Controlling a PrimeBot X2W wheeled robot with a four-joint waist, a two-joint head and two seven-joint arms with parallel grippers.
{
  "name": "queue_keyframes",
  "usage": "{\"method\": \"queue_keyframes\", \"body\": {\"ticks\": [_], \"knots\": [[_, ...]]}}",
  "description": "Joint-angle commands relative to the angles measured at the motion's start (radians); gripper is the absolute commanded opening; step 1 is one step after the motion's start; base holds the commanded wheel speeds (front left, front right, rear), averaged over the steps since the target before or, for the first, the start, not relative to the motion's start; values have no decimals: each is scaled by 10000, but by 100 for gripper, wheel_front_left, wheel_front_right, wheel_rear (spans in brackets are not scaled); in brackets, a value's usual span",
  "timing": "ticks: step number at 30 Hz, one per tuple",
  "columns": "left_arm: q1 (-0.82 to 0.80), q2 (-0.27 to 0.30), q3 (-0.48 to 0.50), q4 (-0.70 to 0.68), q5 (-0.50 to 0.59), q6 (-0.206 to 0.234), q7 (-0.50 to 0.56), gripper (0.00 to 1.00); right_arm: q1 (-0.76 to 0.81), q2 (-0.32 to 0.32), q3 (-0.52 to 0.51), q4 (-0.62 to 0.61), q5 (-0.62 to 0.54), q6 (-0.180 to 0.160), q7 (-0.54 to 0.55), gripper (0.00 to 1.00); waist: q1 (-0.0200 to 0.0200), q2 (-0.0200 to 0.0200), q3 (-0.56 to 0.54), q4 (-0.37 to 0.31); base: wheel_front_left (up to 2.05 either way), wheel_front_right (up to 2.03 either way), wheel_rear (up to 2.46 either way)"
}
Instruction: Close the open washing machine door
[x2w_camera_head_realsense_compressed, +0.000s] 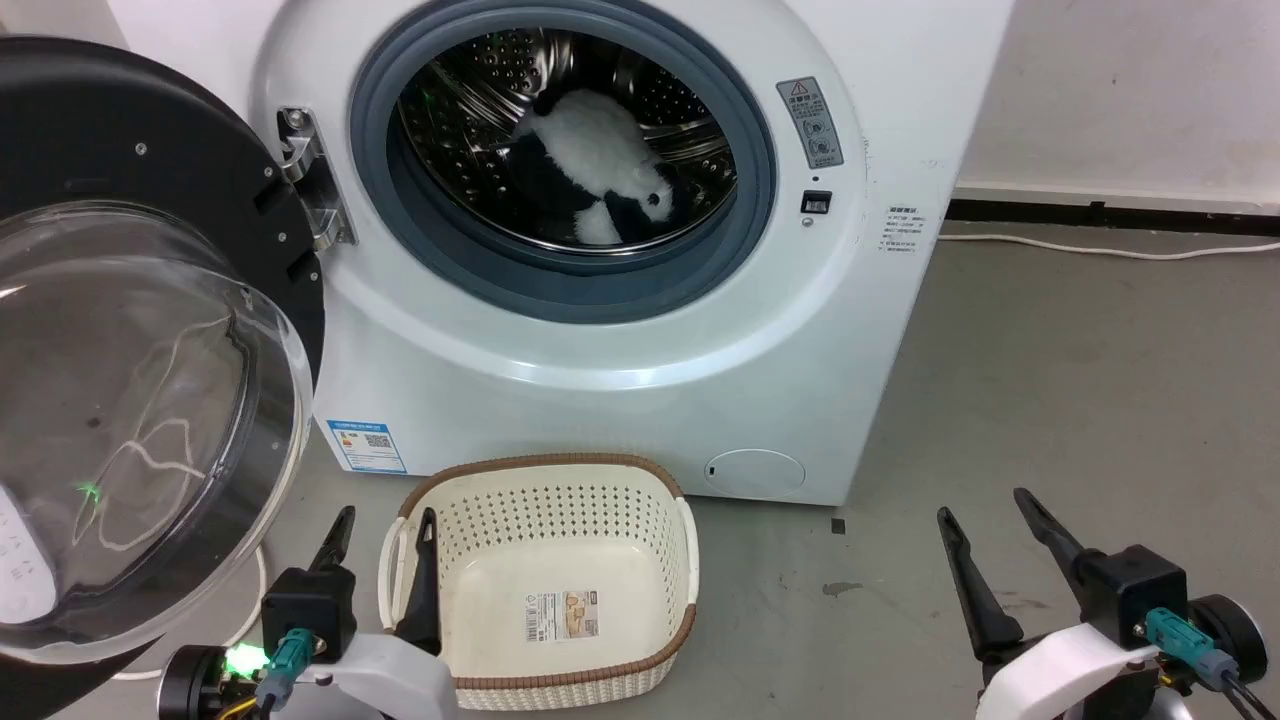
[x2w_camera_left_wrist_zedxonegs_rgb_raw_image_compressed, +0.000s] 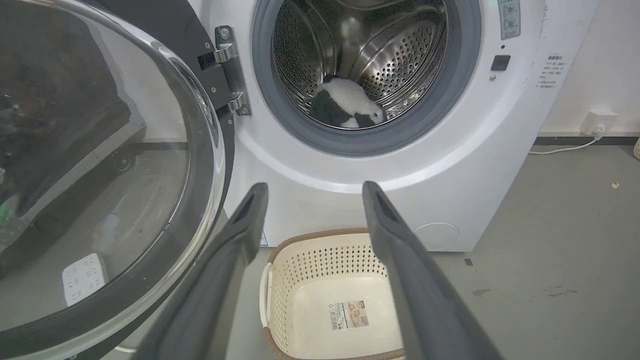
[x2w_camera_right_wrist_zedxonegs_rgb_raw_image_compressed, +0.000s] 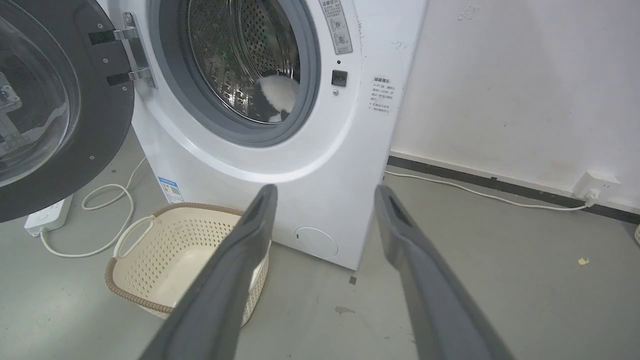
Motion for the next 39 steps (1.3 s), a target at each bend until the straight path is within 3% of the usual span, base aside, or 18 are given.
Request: {"method": "queue_keyframes", "body": {"ticks": [1, 16, 39], "knots": [[-23, 1, -30, 0, 9, -8, -65, 100, 3, 0, -28, 6, 94, 0, -62, 100, 0, 0, 2, -1, 0, 0, 0], [-57, 71, -204, -36, 13, -34, -378, 100, 33, 3, -119, 41, 163, 1, -376, 100, 0, 0, -15, 225, 0, 0, 0], [83, 259, -475, -87, -27, -15, -858, 100, 30, 6, 166, 202, 166, 3, -856, 100, 0, 0, -126, 1648, 0, 0, 0]]}}
